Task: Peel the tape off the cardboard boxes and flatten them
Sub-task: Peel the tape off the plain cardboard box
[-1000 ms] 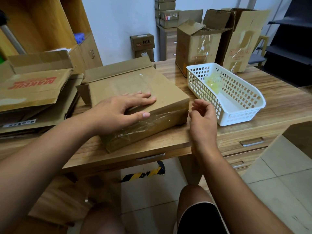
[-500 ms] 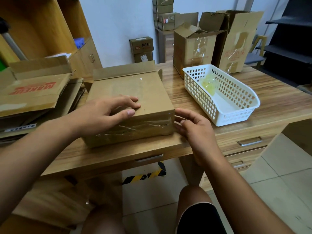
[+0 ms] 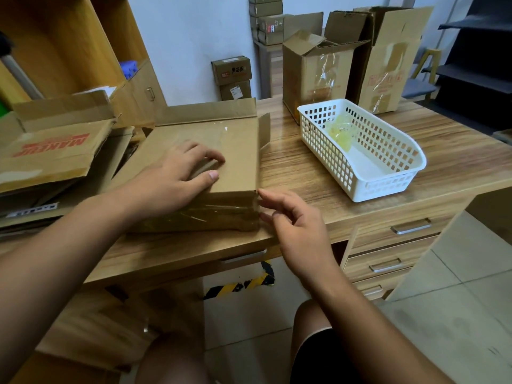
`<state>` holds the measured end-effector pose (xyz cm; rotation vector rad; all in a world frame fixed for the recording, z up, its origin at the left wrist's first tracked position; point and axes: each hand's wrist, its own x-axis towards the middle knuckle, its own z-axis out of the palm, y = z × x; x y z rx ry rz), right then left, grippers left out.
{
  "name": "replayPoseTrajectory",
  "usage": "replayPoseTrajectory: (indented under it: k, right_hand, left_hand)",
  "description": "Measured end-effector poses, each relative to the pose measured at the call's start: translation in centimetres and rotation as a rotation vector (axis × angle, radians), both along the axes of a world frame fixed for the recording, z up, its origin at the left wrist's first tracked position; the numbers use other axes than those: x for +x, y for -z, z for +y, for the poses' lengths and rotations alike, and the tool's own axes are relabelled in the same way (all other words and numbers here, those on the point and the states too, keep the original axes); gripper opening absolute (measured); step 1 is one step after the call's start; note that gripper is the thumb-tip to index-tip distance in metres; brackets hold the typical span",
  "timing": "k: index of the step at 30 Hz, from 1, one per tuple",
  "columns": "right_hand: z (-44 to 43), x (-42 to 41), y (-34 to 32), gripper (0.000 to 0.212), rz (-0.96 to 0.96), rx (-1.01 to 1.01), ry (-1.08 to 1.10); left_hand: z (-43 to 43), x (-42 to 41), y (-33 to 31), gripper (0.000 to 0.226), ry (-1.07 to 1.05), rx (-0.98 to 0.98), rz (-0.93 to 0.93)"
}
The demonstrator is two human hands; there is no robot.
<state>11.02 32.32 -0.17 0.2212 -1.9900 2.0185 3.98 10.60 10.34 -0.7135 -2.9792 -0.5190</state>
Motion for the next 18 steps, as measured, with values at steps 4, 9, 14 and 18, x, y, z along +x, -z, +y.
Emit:
replayPoseTrajectory:
  k: [4, 9, 14, 18]
  right_hand:
    - [-0.4, 0.8, 0.1, 0.040, 0.029, 0.063, -0.072]
    - [0.3, 0.4, -0.1, 0.043, -0.044, 0.032, -0.138]
    - [0.2, -1.0, -0.6, 0.040, -0.058, -0.148, -0.099]
    - [-0.6, -1.7, -1.2, 0.031, 0.007, -0.185, -0.097]
  left_hand:
    - [0.0, 0.2, 0.0, 0.045, 0.018, 0.005, -0.065]
    - [-0.5, 0.5, 0.2, 0.057, 0.015, 0.031, -0.055]
    - [-0.4, 0.8, 0.5, 0.058, 0.000, 0.030, -0.027]
    - [-0.3, 0.9, 0.5, 0.058, -0.005, 0.034, -0.031]
